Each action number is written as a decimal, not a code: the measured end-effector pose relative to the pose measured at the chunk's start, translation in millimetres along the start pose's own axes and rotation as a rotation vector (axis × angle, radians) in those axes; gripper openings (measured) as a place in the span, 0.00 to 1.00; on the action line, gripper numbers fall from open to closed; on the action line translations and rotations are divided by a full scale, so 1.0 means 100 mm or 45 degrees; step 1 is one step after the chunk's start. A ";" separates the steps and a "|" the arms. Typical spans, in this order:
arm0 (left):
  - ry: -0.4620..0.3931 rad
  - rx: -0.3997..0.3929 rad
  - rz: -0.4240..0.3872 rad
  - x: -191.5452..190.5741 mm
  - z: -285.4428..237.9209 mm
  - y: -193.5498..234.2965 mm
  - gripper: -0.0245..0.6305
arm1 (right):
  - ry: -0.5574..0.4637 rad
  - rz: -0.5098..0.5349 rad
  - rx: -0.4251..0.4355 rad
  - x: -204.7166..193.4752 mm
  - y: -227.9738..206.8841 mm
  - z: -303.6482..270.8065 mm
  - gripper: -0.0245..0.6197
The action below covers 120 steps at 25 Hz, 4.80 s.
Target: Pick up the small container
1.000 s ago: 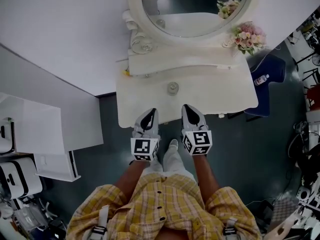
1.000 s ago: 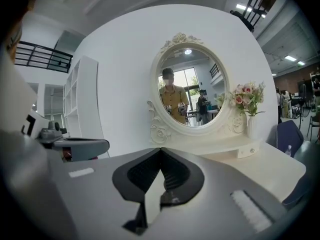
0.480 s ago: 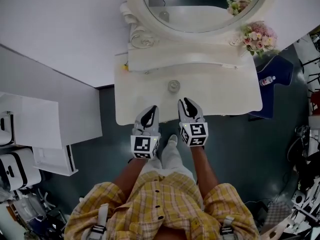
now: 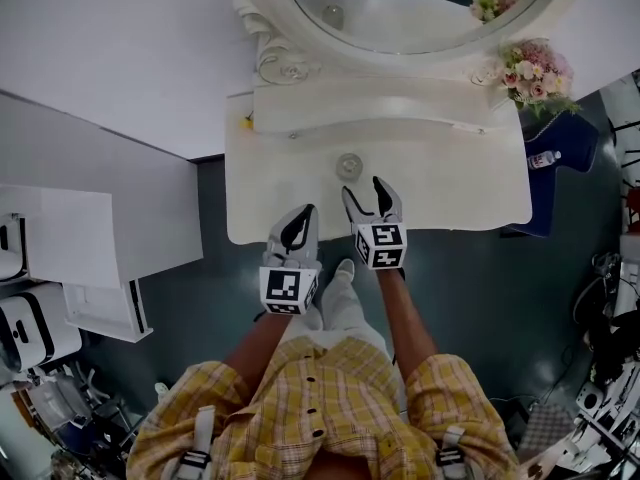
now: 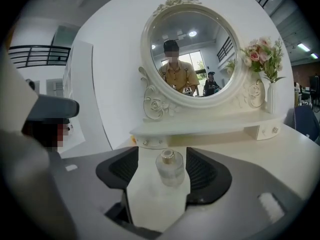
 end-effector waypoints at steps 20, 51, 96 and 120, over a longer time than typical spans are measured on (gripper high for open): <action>0.069 0.036 0.019 -0.27 -0.09 0.13 0.04 | 0.162 0.164 -0.019 -0.44 -0.10 -0.88 0.64; 0.108 0.020 0.003 -0.40 -0.02 0.21 0.04 | 0.261 0.187 -0.111 -0.61 -0.17 -1.19 0.57; -0.067 -0.019 0.005 0.16 0.85 -0.16 0.04 | -0.027 0.070 -0.064 0.33 0.40 0.71 0.57; -0.167 -0.083 -0.039 0.38 1.28 -0.05 0.04 | -0.161 0.045 -0.065 0.70 0.97 1.55 0.57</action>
Point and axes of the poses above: the fingertips, and each gripper's own axes: z backward along the fingers, y to its left, x out of its top, the point moved 3 cm from there along z, backward along the fingers, and after that the axes turned 3 degrees about -x, right-handed, at the moved point
